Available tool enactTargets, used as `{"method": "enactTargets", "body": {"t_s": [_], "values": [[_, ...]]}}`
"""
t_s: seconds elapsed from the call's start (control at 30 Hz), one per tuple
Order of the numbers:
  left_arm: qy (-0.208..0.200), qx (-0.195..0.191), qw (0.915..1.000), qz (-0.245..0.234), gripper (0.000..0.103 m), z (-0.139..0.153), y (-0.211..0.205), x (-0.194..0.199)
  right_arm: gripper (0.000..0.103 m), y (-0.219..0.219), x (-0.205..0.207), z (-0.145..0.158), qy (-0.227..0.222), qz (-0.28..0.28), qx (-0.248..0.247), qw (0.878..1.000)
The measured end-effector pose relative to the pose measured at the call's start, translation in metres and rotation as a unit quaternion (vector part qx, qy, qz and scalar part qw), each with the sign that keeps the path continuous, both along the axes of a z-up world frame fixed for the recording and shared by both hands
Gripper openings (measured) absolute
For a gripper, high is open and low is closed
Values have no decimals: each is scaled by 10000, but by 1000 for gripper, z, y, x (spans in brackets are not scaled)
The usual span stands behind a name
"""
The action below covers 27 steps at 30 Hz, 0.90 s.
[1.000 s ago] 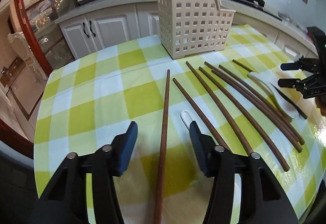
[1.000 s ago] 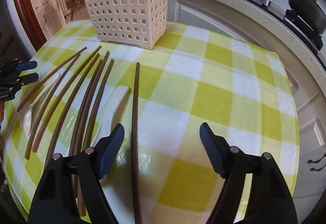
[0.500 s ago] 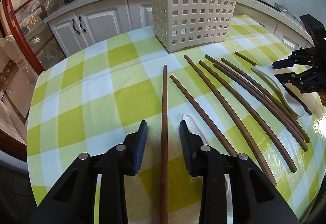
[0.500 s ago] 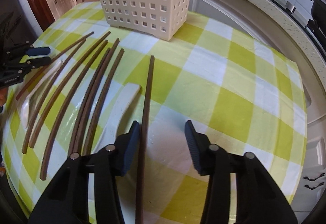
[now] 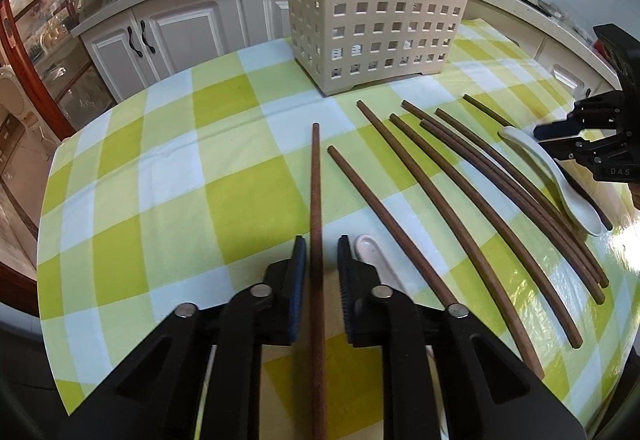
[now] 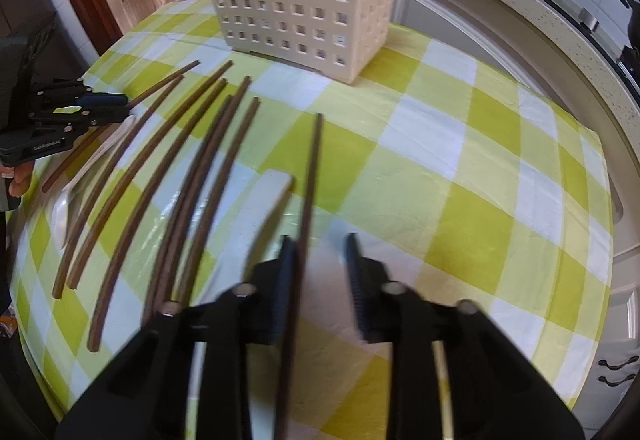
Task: Organize utensils
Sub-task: 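Close the right tool on a brown chopstick while the left tool grasps another chopstick, then lift the chopsticks upright with both tools and carry them over the white basket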
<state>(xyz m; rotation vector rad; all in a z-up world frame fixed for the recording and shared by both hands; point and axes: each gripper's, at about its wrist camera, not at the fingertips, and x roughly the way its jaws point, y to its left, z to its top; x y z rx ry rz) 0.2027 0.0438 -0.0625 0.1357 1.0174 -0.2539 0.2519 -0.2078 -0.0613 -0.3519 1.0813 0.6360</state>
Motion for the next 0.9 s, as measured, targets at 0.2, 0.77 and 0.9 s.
{"method": "enactTargets", "body": {"t_s": [0.2, 0.77, 0.9], "values": [[6, -12, 10000, 43, 7, 0, -3, -1, 6, -4, -2, 0, -54, -75, 193, 9998], [-1120, -401, 9915, 530, 7, 75, 16, -65, 6, -53, -45, 71, -1003, -931, 1350, 9814], [-1319, -398, 9889, 551, 7, 89, 15, -79, 6, -63, -59, 88, -1198, -1005, 1471, 9767]]}}
